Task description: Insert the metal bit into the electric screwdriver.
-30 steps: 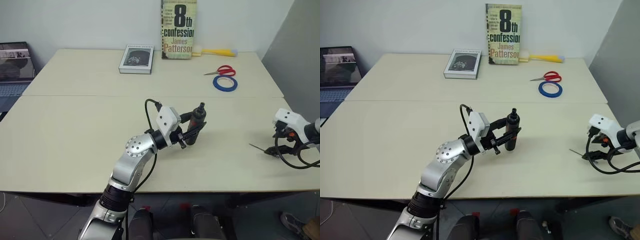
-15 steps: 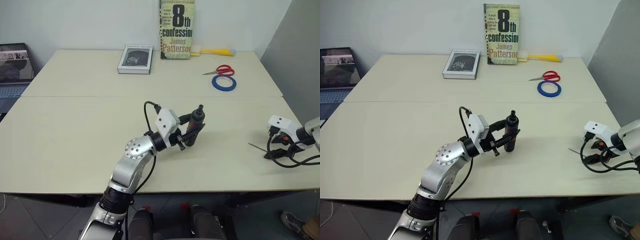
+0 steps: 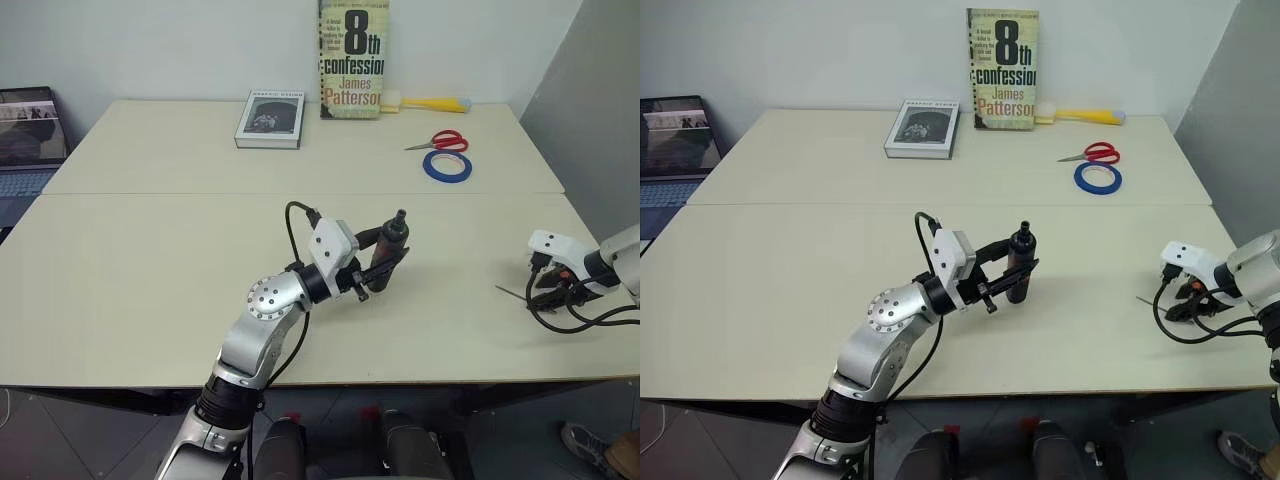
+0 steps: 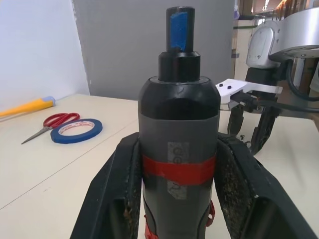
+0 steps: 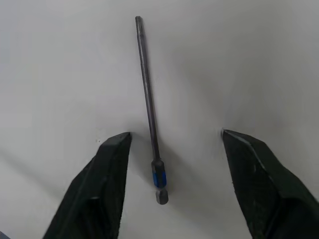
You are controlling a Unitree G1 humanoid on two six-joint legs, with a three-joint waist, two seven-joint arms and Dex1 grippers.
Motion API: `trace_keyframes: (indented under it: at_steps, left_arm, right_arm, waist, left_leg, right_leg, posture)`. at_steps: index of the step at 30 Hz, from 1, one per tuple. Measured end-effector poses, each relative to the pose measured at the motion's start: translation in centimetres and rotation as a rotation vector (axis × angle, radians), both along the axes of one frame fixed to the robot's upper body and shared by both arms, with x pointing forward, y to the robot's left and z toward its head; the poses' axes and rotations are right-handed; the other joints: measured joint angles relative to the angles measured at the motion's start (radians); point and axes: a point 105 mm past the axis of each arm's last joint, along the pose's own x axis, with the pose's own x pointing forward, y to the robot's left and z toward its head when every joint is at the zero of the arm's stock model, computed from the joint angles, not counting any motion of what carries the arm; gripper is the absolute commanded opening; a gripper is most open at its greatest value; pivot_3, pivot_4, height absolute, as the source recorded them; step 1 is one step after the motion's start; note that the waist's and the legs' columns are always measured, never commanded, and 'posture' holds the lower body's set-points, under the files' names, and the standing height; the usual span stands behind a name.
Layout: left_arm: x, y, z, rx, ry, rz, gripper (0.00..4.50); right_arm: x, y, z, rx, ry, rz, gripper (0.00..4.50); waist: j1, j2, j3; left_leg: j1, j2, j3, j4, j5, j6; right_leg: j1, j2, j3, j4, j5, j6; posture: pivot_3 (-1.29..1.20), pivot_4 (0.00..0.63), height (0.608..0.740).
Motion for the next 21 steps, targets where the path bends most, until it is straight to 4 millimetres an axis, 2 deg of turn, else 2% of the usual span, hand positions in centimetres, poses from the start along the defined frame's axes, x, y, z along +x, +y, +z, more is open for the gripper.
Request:
trace_keyframes:
  at_steps: [11,21]
  left_arm:
    - [-0.1,0.3,0.1,0.013,-0.013,0.002,1.66]
    - [-0.6,0.8,0.1,0.028,-0.028,0.003,1.66]
  right_arm:
    - [-0.4,0.5,-0.1,0.035,0.044,0.001,0.00]
    - [-1.3,1.6,-0.3,0.074,0.085,0.022,0.00]
  waist:
    - [0.001,0.000,0.000]
    - [0.001,0.000,0.000]
  left_leg:
    - [0.000,0.000,0.000,0.000,0.000,0.000]
    - [0.000,0.000,-0.001,0.000,0.000,0.000]
  right_leg:
    - [0.000,0.000,0.000,0.000,0.000,0.000]
    - [0.000,0.000,0.000,0.000,0.000,0.000]
  posture:
    - [0.00,0.150,0.740]
    - [0.00,0.150,0.740]
